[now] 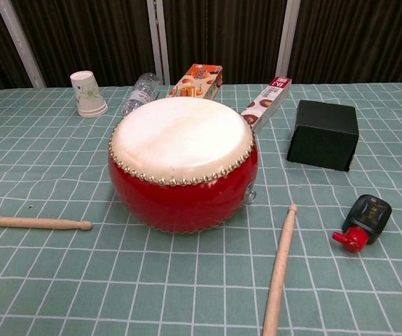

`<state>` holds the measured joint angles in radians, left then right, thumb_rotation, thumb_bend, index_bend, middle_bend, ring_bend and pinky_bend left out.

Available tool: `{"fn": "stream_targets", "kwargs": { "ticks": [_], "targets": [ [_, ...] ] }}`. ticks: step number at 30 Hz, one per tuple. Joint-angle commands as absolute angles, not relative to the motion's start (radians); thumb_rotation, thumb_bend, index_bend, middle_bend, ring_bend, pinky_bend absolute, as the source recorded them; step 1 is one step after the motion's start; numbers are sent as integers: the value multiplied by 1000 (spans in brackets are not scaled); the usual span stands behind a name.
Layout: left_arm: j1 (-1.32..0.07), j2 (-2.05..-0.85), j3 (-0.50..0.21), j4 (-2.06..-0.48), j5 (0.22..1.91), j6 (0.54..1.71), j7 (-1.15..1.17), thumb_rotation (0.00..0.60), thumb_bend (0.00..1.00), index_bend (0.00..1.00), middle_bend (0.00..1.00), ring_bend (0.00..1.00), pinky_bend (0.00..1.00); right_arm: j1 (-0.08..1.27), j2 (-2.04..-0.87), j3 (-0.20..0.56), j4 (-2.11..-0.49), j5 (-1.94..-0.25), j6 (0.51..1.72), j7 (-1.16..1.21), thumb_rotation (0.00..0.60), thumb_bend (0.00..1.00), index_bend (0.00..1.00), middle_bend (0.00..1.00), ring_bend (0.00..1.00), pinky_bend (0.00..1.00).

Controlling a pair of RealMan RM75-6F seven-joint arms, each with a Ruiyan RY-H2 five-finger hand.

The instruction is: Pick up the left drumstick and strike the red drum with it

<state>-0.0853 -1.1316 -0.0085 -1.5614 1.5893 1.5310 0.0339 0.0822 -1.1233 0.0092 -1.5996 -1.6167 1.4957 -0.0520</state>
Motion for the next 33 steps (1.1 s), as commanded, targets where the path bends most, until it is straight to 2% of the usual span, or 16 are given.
{"fn": "stream_targets", "kwargs": {
  "ticks": [1, 33],
  "targets": [
    [-85, -1131, -9, -1562, 1590, 1532, 33, 600, 0, 0, 0, 0, 0, 82, -1121, 9, -1603, -1617, 1496, -53, 600, 251, 0, 0, 0, 116],
    [-90, -1130, -9, -1570, 1588, 1524, 43, 600, 0, 0, 0, 0, 0, 80, -1115, 7, -1606, -1601, 1484, -52, 600, 251, 0, 0, 0, 116]
  ]
}}
